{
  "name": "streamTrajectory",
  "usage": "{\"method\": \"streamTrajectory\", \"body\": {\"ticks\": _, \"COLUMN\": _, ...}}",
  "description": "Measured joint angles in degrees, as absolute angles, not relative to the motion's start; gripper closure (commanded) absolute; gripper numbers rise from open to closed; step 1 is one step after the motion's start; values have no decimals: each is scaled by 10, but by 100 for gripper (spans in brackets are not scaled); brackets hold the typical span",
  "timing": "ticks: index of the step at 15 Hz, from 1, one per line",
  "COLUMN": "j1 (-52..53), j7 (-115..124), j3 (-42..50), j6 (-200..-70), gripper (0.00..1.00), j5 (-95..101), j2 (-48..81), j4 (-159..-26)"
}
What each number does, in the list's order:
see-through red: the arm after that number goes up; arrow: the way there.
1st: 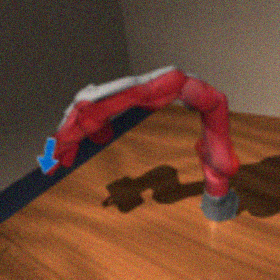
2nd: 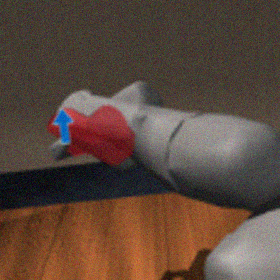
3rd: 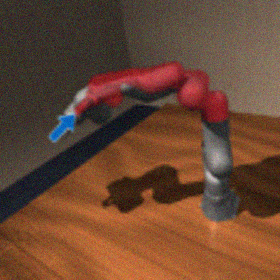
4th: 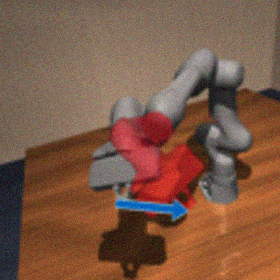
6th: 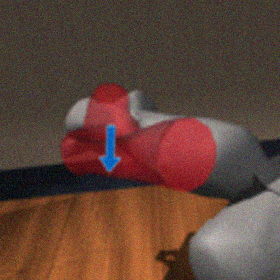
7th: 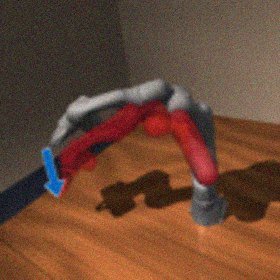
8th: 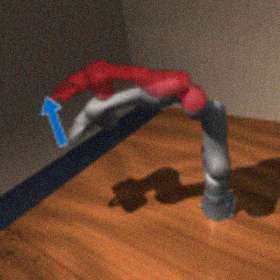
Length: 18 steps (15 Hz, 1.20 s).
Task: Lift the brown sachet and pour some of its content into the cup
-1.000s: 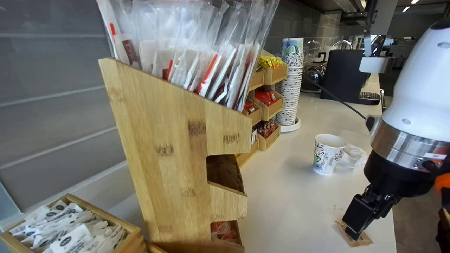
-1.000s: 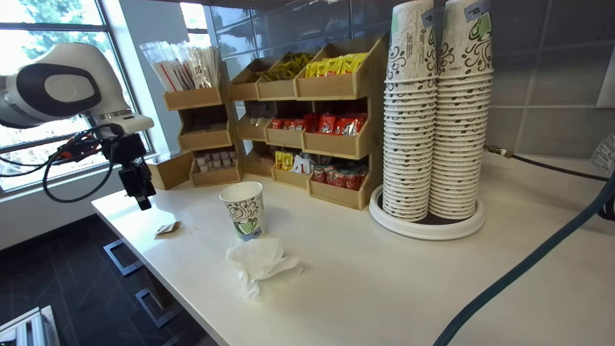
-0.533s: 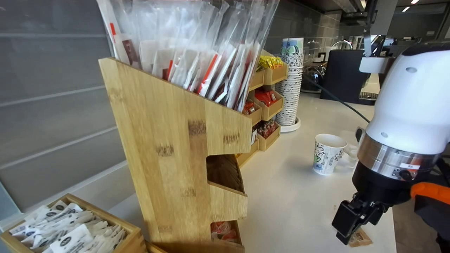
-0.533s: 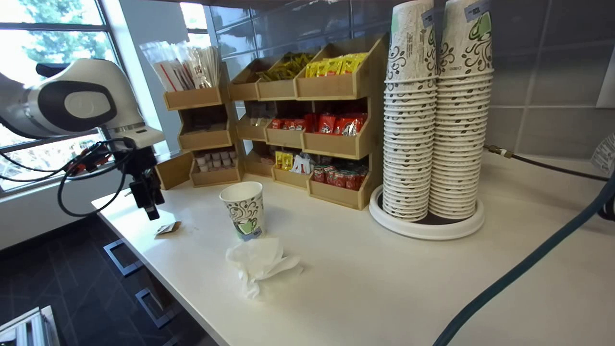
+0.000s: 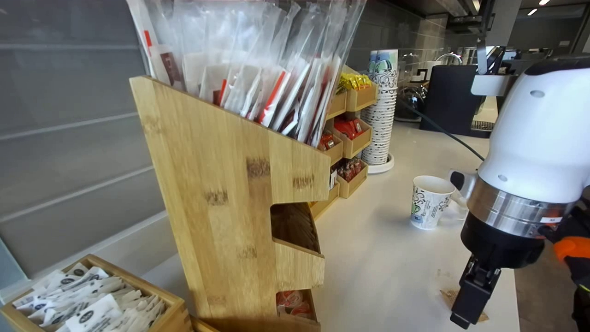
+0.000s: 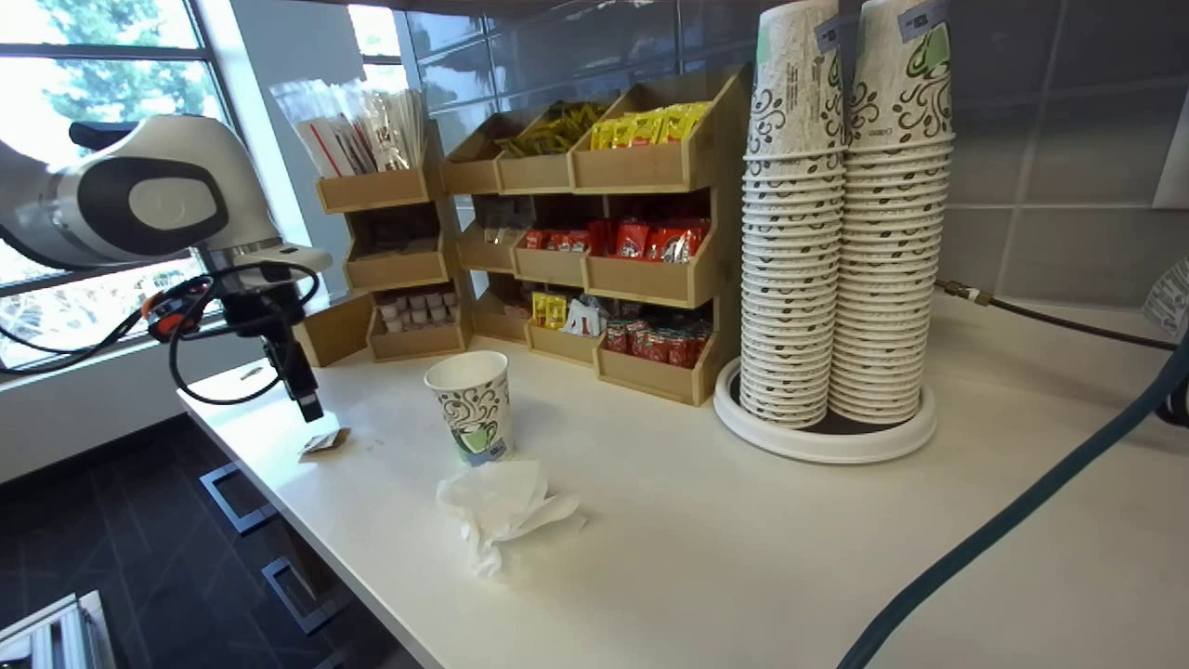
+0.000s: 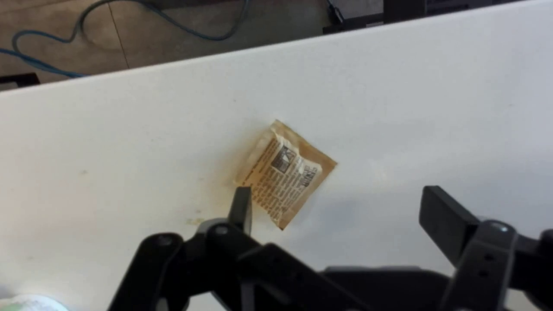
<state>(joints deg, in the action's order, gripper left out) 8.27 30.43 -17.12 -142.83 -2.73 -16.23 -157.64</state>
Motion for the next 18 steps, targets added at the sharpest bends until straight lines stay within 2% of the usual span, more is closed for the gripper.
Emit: {"method": "streamTrajectory", "body": {"ticks": 18, "j1": 162, "j7": -266, "j3": -94, "j6": -1419, "gripper": 0, "j5": -29, "j2": -130, "j4": -1576}}
